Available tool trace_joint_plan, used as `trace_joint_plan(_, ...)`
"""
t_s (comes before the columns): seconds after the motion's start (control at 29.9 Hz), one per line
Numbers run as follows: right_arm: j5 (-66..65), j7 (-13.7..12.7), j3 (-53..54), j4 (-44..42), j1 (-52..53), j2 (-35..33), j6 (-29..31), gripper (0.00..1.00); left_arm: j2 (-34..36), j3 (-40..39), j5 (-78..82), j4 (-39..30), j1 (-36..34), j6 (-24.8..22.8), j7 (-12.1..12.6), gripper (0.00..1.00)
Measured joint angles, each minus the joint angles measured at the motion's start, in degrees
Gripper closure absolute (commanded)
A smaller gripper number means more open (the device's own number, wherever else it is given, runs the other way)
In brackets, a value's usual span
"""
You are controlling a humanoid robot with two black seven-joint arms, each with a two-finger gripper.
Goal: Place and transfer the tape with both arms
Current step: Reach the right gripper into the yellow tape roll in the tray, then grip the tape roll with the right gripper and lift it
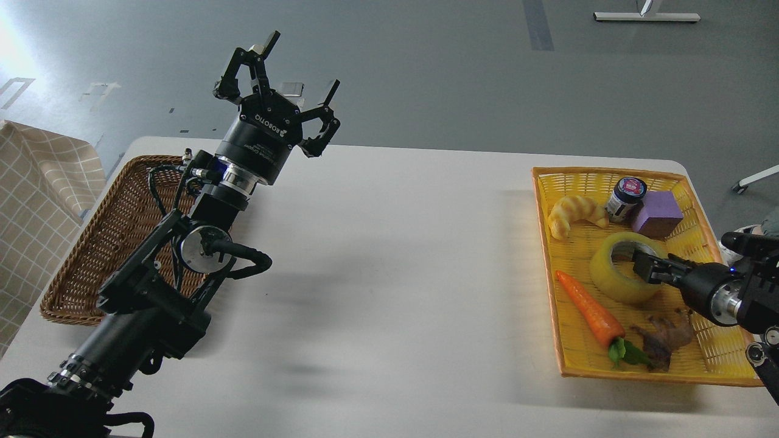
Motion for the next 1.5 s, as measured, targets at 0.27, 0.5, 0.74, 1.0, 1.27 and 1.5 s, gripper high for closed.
trace_joint_plan(0.27, 0.0, -0.2, 0.0, 0.44, -0.58, -0.09, 0.8, 0.63, -0.07, 0.03, 0.07, 0.06, -0.07, 0.49, 0.0, 0.02)
trace_joint_plan(0.5, 0.01, -1.13, 0.0, 0.61, -0.47, -0.16, 3.11, 0.84, -0.1, 0.15, 0.07, 0.25, -0.08, 0.58, 0.02, 0.02)
trace_joint_plan(0.74, 0.08, -1.27, 0.09, 2.67, -0.72, -2.96, 4.45, 0.88, -0.24, 0.36, 0.07, 0.41, -0.08, 0.59, 0.02, 0.02)
trace_joint_plan(1.0, 7.7, -1.25, 1.0, 7.15, -0.51, -9.66, 6.06, 0.92, -0.32, 0.41, 0.08, 0.41, -0.07, 0.59, -0.07, 0.02)
trace_joint_plan(1.27, 12.6, -1.42, 1.09, 8.96, 6.18, -11.92, 6.07, 0.92, -0.6, 0.63, 0.07, 0.42, 0.01, 0.59, -0.07, 0.02)
trace_joint_plan(1.5, 12.75, -1.43, -0.77, 8.31, 15.5, -9.05, 6.07, 0.92, -0.59, 0.72, 0.07, 0.42, -0.03, 0.59, 0.02, 0.02)
